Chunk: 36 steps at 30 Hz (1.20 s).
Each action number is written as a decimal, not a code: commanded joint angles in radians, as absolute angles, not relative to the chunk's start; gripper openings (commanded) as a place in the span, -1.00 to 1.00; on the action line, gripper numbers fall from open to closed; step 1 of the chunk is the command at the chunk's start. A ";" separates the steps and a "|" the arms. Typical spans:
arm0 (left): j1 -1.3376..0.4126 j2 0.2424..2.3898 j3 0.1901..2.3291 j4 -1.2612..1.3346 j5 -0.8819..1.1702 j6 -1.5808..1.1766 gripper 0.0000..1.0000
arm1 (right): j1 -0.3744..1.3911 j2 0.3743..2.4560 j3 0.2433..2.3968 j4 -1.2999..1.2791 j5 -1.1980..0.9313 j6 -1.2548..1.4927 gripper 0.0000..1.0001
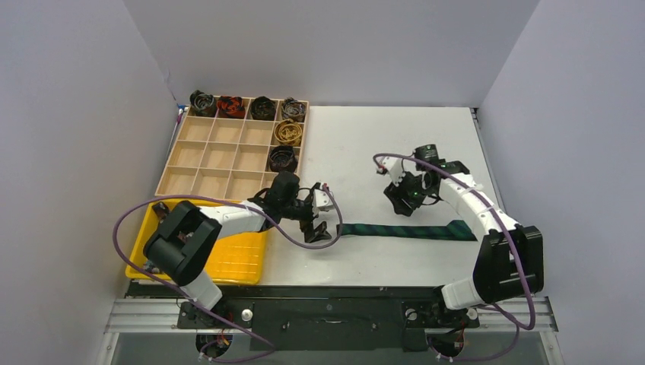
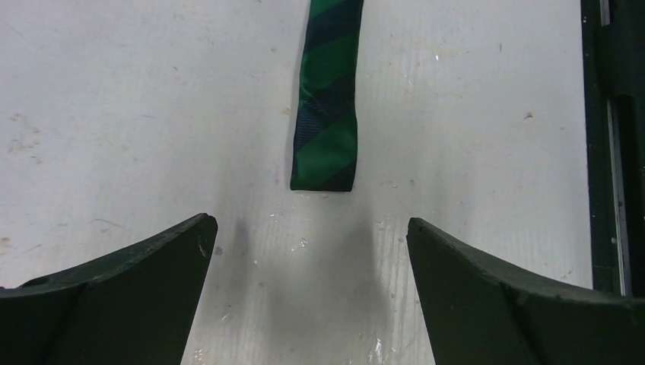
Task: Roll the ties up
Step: Roll the tie at the center of the board.
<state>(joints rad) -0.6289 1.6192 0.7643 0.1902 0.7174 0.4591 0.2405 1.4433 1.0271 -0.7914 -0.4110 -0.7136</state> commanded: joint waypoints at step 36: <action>-0.629 1.900 0.802 0.442 0.684 -0.638 0.19 | 0.305 1.664 0.876 -0.346 -0.690 0.306 -1.00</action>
<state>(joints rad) -0.6235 1.8580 0.8070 0.3901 0.7071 -0.6121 0.3016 1.6234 0.8410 -0.3527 -0.7273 0.3466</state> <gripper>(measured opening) 0.604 0.001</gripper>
